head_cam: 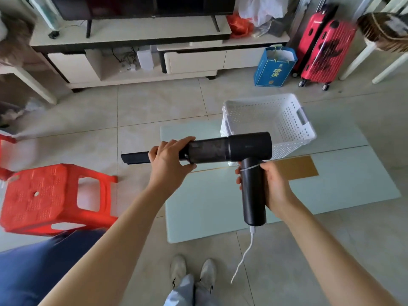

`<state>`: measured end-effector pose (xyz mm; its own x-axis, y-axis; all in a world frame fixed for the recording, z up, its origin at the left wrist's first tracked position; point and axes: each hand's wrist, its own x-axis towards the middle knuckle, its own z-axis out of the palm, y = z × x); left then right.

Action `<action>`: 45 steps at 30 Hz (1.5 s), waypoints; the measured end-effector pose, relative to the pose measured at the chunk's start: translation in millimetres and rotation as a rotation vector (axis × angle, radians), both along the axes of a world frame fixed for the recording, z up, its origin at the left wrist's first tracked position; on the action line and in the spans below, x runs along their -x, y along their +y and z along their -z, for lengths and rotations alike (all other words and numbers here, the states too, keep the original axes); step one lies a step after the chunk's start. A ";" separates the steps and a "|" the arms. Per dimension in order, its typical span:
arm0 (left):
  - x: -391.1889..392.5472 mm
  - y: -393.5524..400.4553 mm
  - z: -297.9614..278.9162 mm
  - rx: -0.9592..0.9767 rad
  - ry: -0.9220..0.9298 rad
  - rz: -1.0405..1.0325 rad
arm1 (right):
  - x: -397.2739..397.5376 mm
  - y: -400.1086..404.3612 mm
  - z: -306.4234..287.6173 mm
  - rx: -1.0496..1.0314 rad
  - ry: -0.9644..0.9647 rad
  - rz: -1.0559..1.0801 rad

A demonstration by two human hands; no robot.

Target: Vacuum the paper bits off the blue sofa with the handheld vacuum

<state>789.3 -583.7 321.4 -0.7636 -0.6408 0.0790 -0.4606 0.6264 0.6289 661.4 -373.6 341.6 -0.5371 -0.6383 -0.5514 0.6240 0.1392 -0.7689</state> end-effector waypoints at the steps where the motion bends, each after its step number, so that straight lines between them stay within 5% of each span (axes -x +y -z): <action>1: 7.4 0.8 11.9 -0.015 -0.006 0.008 | 7.4 0.8 10.3 -0.037 0.029 0.004; 11: 57.1 -2.0 184.5 -0.120 -0.160 0.073 | 50.1 -9.9 163.8 -0.509 0.332 -0.145; 22: 72.8 -7.4 347.3 -0.181 -0.345 0.130 | 55.2 -16.2 338.2 -0.680 0.346 -0.124; 34: 66.7 9.3 402.4 -0.141 -0.392 0.157 | 51.9 -5.7 400.0 -0.816 0.532 -0.217; 45: 71.7 8.4 394.1 -0.091 -0.532 0.164 | 53.7 -9.9 401.3 -1.009 0.708 -0.407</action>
